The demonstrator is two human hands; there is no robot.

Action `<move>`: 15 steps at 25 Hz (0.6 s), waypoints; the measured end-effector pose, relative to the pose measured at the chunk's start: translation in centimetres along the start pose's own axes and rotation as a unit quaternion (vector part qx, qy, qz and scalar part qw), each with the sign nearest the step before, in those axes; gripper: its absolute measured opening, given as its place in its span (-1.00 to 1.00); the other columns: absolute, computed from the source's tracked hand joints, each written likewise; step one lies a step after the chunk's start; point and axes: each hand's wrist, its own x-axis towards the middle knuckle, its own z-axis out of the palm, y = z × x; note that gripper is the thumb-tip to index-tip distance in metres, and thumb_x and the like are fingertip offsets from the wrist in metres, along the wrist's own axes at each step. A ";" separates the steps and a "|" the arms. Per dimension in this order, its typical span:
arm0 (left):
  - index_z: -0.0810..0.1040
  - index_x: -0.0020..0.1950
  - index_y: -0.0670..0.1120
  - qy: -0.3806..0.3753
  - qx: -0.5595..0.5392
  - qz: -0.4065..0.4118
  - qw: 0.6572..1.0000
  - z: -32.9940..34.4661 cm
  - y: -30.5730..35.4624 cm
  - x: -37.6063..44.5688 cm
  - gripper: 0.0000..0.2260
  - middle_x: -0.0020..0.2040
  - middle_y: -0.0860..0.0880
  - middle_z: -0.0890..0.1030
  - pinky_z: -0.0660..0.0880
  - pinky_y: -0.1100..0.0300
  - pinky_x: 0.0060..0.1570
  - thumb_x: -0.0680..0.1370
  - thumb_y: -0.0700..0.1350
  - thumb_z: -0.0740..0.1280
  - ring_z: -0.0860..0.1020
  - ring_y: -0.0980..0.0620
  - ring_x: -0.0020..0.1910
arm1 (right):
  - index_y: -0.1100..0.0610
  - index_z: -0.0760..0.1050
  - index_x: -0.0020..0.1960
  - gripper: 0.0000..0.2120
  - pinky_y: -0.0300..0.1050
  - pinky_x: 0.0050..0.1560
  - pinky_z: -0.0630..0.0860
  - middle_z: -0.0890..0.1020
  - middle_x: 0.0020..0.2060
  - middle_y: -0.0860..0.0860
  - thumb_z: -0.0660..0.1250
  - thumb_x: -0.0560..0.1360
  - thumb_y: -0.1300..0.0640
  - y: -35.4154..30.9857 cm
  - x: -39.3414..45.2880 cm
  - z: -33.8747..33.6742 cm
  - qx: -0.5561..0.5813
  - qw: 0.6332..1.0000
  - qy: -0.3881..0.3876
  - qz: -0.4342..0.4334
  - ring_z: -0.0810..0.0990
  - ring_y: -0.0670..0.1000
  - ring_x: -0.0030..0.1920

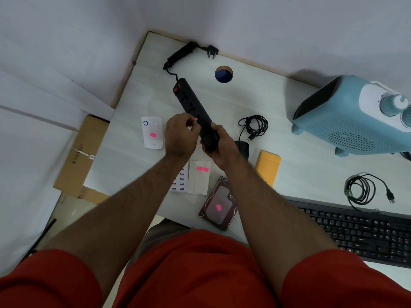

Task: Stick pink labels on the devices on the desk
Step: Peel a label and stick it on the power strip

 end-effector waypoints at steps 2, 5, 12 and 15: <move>0.60 -0.08 -0.19 0.007 0.006 -0.006 1.000 -0.1 -0.1 -0.1 -0.80 -0.18 -0.12 0.65 0.51 0.13 -0.11 0.52 -0.06 0.30 0.56 -0.03 -0.18 | 0.15 0.55 0.23 -0.70 -0.12 -0.13 0.51 0.57 -0.11 0.06 0.39 0.52 0.11 0.2 0.2 -0.1 -0.039 0.999 0.005 -0.027 0.50 -0.02 -0.18; 0.60 -0.07 -0.18 0.016 0.007 -0.015 1.000 -0.4 -0.1 0.0 -0.79 -0.16 -0.12 0.65 0.53 0.11 -0.07 0.52 -0.05 0.30 0.56 -0.01 -0.17 | 0.17 0.41 0.38 -0.47 -0.07 -0.05 0.60 0.61 -0.02 0.10 0.47 0.45 0.27 0.2 0.3 -0.1 -0.112 0.992 0.022 -0.051 0.58 0.02 -0.11; 0.59 -0.06 -0.18 -0.013 0.011 -0.009 1.000 -0.9 -0.7 0.0 -0.82 -0.17 -0.10 0.63 0.56 0.06 -0.08 0.52 -0.08 0.29 0.55 -0.01 -0.17 | 0.18 0.48 0.21 -0.49 -0.04 -0.21 0.66 0.63 -0.09 0.09 0.58 0.34 0.14 0.2 0.3 1.3 -0.415 0.897 0.061 -0.143 0.62 0.04 -0.26; 0.59 -0.05 -0.17 -0.033 0.026 0.013 0.999 -1.1 -1.0 0.0 -0.84 -0.15 -0.11 0.63 0.55 0.08 -0.07 0.53 -0.09 0.30 0.55 -0.01 -0.15 | 0.14 0.45 0.26 -0.48 -0.10 -0.28 0.61 0.62 -0.07 0.08 0.56 0.37 0.16 0.6 -0.2 1.0 -0.403 0.898 0.037 -0.171 0.61 0.02 -0.27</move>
